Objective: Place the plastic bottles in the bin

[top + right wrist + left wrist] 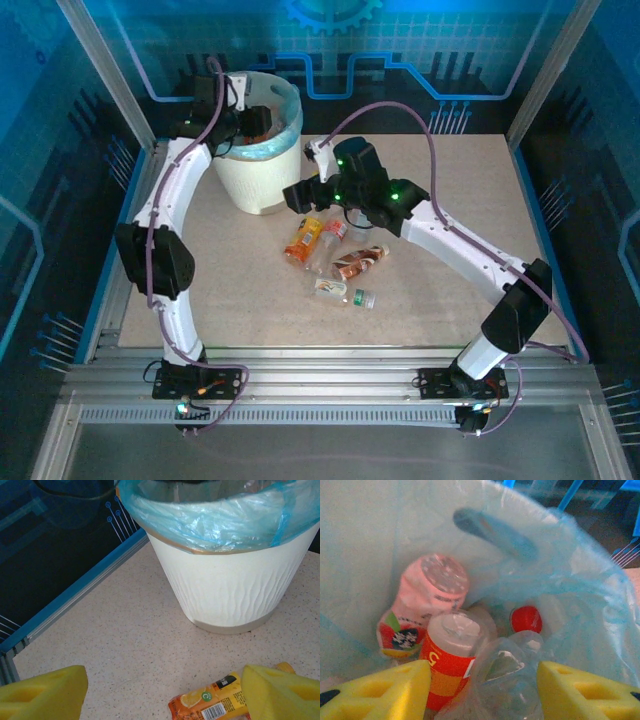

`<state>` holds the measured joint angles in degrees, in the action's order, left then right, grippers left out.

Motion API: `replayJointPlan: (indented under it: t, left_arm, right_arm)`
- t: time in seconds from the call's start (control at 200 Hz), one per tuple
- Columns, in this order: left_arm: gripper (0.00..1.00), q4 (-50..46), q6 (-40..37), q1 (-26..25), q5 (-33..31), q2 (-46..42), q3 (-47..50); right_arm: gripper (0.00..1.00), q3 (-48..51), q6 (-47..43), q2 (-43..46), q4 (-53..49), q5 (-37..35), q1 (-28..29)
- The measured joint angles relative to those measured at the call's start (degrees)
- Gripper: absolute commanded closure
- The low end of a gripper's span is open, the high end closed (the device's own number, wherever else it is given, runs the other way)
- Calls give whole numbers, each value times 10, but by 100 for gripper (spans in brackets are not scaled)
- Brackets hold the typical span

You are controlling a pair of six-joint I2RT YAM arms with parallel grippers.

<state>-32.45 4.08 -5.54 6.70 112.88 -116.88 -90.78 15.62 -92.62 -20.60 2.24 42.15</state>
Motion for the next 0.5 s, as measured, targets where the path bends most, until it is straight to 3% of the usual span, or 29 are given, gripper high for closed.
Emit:
replayJointPlan:
  t: [0.5]
  left_arm:
    - [35, -78, -3, -3, -31, 40, -108]
  right_arm:
    - [17, -12, 0, 0, -28, -1, -2]
